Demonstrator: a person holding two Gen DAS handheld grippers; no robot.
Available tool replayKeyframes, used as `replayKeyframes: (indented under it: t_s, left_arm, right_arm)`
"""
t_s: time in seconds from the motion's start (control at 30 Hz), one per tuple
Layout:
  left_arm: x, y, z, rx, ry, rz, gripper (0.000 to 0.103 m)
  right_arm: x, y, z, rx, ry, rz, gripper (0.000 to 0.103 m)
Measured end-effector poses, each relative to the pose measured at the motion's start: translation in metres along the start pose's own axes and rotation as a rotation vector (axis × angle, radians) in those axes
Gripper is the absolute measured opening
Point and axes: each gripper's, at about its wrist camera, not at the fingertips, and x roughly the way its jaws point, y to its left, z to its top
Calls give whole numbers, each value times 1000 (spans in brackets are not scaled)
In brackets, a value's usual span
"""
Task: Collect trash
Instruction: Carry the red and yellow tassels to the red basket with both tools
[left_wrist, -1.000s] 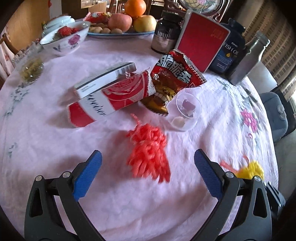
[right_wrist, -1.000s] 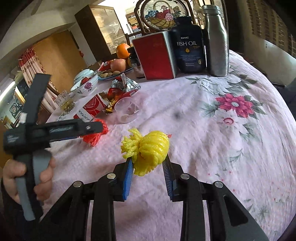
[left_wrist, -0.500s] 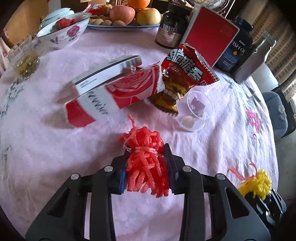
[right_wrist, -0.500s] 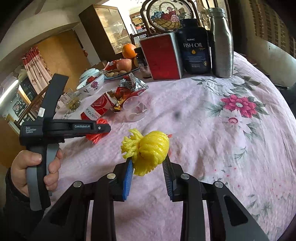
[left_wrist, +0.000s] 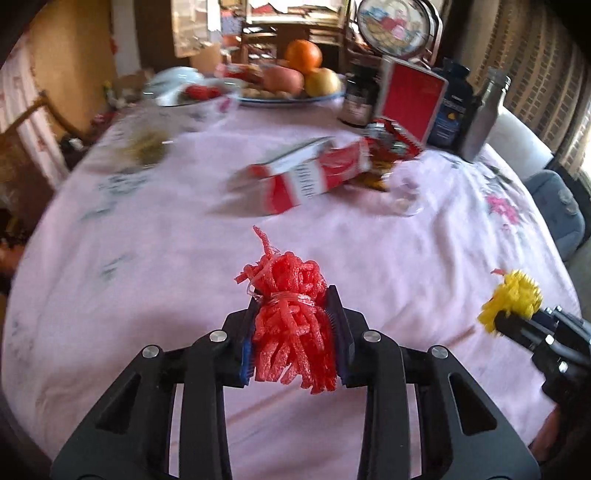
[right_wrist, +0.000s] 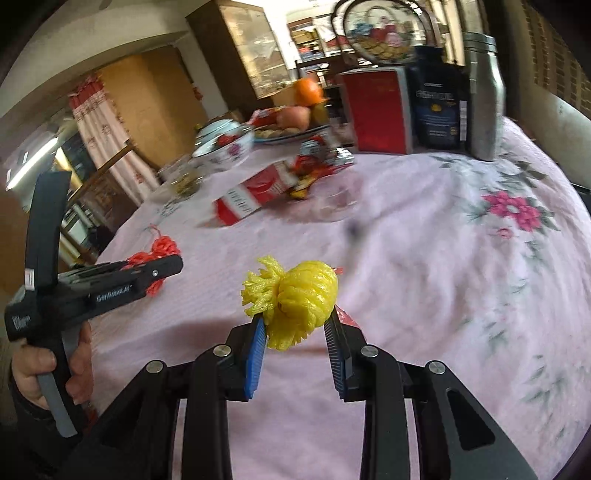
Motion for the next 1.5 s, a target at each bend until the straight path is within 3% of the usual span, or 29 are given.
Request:
replayKeyframes:
  t_s: [0.5,0.9,1.2,1.5]
  left_arm:
    - [-91,155,-105,-301,-104,140,34]
    - [-166,264,-205,-559,-157,284,34]
    - [-188,316,-258,-695,-144,344,34]
    - [-189,343,-284,-772,-129,368,34]
  right_arm:
    - [37,182,-15,-299,100,221,31]
    - [50,348,-59,-577,209,462,31]
    - [52,419,-90,-698,267,534,31]
    - [69,451,-105,-749,315,557,31]
